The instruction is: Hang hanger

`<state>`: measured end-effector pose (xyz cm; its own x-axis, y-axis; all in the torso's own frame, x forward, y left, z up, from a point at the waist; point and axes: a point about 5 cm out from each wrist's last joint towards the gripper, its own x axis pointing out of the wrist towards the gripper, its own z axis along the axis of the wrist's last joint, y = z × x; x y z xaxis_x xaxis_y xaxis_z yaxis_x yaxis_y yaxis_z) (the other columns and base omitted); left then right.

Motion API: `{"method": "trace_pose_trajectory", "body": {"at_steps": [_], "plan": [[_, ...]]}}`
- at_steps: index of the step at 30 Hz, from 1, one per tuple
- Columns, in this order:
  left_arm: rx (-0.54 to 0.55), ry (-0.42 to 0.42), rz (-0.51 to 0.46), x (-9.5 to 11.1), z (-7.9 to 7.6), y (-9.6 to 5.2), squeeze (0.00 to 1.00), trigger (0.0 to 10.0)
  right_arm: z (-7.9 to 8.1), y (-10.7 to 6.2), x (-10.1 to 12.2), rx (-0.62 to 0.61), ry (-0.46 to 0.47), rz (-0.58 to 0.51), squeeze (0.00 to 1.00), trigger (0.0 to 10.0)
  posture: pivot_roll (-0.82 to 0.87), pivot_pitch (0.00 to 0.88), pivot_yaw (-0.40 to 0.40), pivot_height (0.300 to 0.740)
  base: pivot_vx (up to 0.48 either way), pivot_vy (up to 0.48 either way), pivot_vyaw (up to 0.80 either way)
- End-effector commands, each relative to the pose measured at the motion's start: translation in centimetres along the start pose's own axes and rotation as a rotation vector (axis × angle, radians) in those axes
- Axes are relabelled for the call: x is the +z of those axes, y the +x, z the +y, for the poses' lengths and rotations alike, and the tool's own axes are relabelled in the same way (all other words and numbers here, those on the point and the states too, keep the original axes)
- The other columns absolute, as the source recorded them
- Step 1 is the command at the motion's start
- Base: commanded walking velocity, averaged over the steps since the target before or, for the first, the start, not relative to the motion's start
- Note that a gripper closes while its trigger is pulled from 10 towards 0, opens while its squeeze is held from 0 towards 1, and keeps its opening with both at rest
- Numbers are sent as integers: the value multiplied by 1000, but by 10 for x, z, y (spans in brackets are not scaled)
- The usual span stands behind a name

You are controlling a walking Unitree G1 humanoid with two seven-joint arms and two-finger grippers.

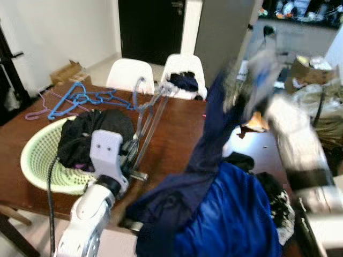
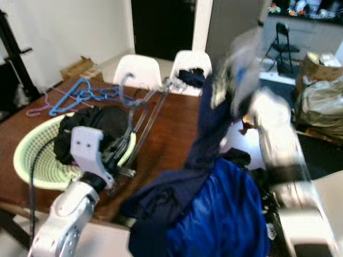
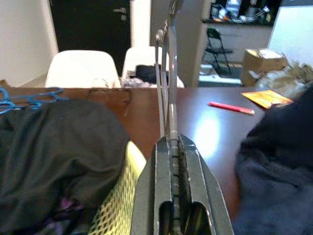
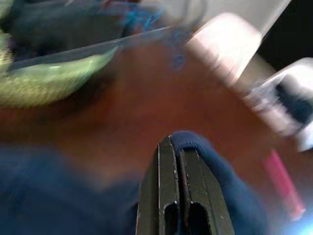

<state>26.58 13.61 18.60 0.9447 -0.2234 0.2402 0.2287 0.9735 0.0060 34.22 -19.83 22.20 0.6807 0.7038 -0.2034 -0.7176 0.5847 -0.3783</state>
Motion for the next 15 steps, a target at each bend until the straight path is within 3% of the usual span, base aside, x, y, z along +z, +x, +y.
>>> {"method": "trace_pose_trajectory", "body": {"at_steps": [1, 2, 4, 9, 15], "plan": [[-13, 3, 2, 1, -2, 0, 0, 10000, 3, -1, 20, 67, -59, -41, 0, 10000, 53, 0, -47, 740, 0, 0, 0], [-9, 5, 1, 1, -1, 1, 0, 10000, 26, -11, -1, 200, -63, 89, 0, 10000, 48, 0, -45, 740, 0, 0, 0], [-8, 5, 0, 1, 0, 1, 0, 10000, 34, -13, -8, 232, -65, 141, 0, 10000, 46, 0, -43, 740, 0, 0, 0], [-8, 5, -1, 2, -1, 2, 0, 10000, 21, -9, -16, 79, -91, 198, 0, 10000, 46, 0, -40, 740, 0, 0, 0], [-7, 5, 4, 1, -1, 1, 0, 10000, 30, -15, -18, 140, -60, 260, 0, 10000, 47, 0, -41, 740, 0, 0, 0]]}}
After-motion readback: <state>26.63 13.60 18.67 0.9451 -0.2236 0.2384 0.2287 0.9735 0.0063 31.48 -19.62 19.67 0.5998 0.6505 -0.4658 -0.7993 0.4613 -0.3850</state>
